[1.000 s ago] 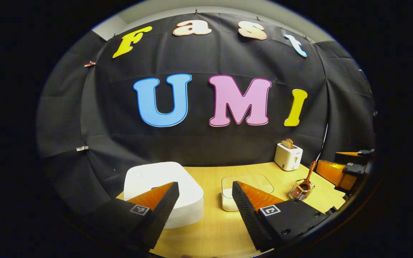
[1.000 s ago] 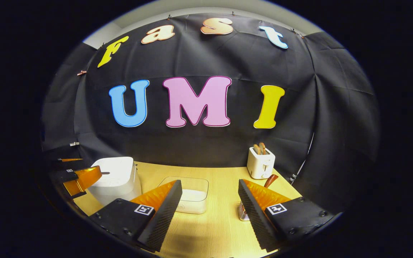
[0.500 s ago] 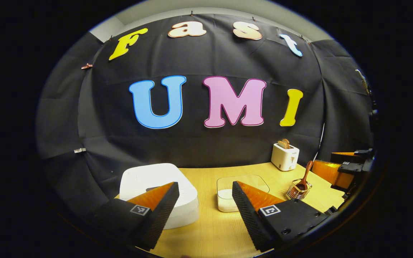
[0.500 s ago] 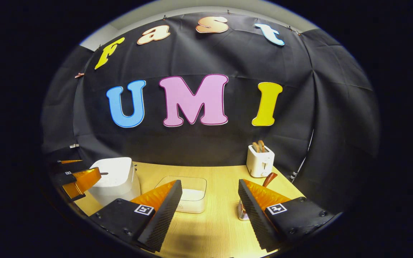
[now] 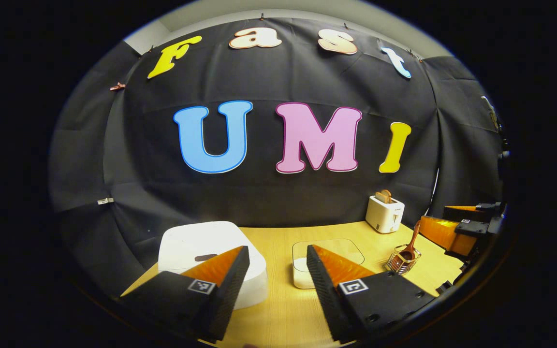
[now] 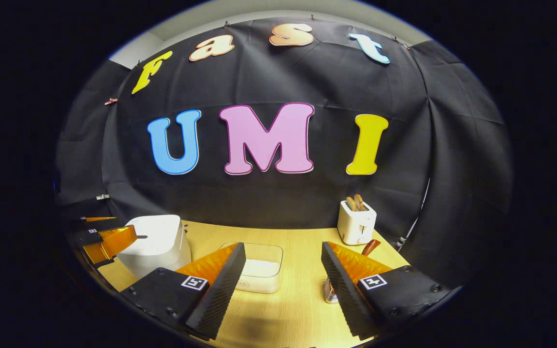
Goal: Close the left gripper, press the button to open the rice cooker; take a wooden spoon from the chopstick holder with the right hand, scoop a spoonful of rice and pour it into the rice cooker, then put the wooden spoon back into the chopstick holder.
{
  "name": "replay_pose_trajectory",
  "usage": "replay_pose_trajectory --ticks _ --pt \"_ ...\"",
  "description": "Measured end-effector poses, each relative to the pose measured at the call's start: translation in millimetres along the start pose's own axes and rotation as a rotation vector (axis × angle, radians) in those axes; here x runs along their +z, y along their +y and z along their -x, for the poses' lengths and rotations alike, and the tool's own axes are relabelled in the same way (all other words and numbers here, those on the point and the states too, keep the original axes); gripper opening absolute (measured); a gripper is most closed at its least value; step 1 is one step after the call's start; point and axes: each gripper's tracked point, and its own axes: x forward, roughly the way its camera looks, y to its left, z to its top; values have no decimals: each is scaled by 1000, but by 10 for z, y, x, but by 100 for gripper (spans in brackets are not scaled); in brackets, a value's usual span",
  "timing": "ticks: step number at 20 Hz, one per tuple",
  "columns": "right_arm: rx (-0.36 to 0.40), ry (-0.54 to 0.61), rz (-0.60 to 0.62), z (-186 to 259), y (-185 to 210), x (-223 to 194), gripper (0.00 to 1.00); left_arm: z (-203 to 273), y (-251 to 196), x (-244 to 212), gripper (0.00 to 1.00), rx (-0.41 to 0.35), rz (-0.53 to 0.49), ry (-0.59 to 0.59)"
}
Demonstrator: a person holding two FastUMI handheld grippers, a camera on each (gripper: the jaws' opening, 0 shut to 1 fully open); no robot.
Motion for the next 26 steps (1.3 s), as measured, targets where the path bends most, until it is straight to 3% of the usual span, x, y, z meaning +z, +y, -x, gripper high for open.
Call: replay_pose_trajectory --ticks 3,6,7,13,18,26 --pt "7 -2 1 -53 31 2 98 -68 -65 -35 54 -39 -6 15" --pt "9 -2 5 -92 58 2 98 -108 106 -7 12 21 -18 14" --pt "9 0 6 -105 58 -9 98 -132 140 -13 6 29 -11 15" --pt "22 30 16 -147 145 -100 98 -307 481 -116 5 88 44 53" --pt "37 56 16 -157 198 -196 98 -500 992 -316 5 206 67 118" --pt "37 118 30 -143 216 -407 98 -1007 1484 -728 5 271 148 202"
